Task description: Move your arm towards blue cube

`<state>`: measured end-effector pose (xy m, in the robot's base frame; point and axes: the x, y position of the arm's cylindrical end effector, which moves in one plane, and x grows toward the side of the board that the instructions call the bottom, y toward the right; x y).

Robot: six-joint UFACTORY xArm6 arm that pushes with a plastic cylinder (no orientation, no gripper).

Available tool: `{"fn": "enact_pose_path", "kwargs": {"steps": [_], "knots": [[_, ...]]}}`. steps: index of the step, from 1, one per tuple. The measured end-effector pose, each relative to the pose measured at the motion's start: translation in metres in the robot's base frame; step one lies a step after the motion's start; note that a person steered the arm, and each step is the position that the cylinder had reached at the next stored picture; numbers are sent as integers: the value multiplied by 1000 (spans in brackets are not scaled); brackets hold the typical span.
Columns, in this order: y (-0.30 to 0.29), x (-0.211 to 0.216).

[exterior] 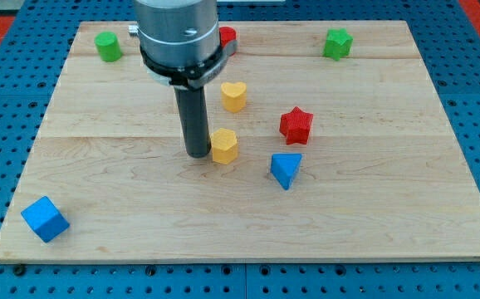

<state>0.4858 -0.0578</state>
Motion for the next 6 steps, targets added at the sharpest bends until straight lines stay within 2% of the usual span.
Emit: {"fn": "enact_pose_path", "kwargs": {"steps": [1,2,3,4,5,6], "knots": [[-14,66],[-75,117],[-165,125],[-225,109],[-222,83],[-220,96]]}}
